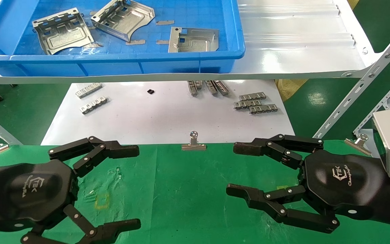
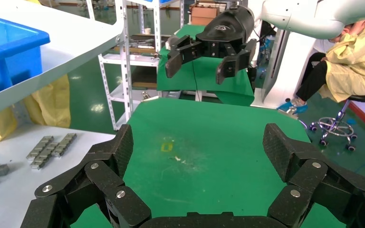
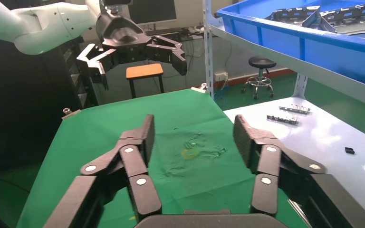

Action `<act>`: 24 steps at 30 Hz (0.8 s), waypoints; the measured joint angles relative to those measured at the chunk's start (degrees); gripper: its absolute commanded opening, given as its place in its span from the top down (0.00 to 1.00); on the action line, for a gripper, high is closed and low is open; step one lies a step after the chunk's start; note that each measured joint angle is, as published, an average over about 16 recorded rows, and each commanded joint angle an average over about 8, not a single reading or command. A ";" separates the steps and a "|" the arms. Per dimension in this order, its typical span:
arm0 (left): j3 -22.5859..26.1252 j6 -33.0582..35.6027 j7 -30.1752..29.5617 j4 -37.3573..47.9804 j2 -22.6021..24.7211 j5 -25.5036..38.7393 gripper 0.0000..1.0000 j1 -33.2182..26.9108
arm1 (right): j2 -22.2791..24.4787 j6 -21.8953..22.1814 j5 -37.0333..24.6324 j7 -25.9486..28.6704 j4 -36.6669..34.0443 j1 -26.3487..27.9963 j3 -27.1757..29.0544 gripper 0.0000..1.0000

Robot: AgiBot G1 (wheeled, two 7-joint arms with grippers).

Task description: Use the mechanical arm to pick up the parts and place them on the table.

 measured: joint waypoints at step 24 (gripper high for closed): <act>0.12 -2.38 0.07 4.94 1.86 3.21 0.00 -8.02 | 0.00 0.00 0.00 0.00 0.00 0.00 0.00 1.00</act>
